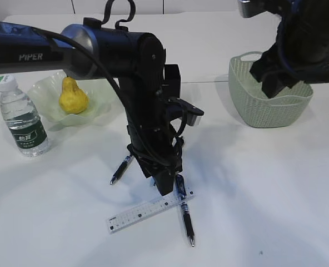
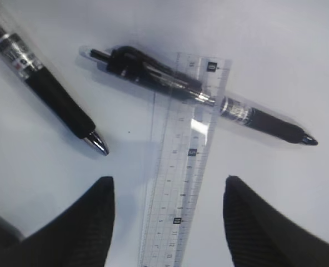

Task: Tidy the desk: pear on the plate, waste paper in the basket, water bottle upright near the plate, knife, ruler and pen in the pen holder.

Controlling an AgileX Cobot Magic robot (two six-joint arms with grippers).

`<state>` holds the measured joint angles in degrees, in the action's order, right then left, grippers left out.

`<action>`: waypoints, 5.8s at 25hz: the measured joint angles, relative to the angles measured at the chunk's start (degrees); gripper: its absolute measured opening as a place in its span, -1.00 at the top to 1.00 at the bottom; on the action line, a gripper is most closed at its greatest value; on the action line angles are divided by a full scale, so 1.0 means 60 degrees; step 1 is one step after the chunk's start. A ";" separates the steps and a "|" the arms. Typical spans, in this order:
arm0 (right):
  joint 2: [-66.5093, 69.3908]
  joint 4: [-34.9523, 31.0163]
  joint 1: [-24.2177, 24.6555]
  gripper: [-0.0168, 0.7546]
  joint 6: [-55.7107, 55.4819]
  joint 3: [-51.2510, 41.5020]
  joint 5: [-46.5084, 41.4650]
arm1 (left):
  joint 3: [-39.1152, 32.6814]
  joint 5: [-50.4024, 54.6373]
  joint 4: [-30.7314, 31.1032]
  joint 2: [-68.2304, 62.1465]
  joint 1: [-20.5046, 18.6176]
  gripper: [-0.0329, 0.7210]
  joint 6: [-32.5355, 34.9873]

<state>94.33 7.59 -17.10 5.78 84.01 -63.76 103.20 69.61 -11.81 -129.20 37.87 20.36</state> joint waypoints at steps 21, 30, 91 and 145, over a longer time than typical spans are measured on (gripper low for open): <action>0.0357 -0.0195 0.1865 0.04 -0.0076 -0.0117 0.0288 | 0.0000 0.0000 0.0251 -0.0246 0.0473 -0.25 -0.0021; 0.0361 -0.0195 0.1865 0.04 -0.0076 -0.0151 0.0324 | 0.0000 -0.0024 0.0360 -0.0621 0.0473 -0.25 -0.0021; 0.0361 -0.0179 0.1884 0.04 -0.0076 -0.0151 0.0514 | 0.0000 -0.0024 0.0557 -0.0841 0.0800 -0.17 -0.0021; 0.0361 -0.0109 0.1884 0.04 -0.0076 -0.0151 0.0514 | 0.0235 0.0040 0.0707 -0.1105 0.1060 0.27 -0.1189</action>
<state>96.50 6.94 -5.79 5.32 83.10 -60.68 104.61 69.85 -7.57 -135.83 44.23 13.23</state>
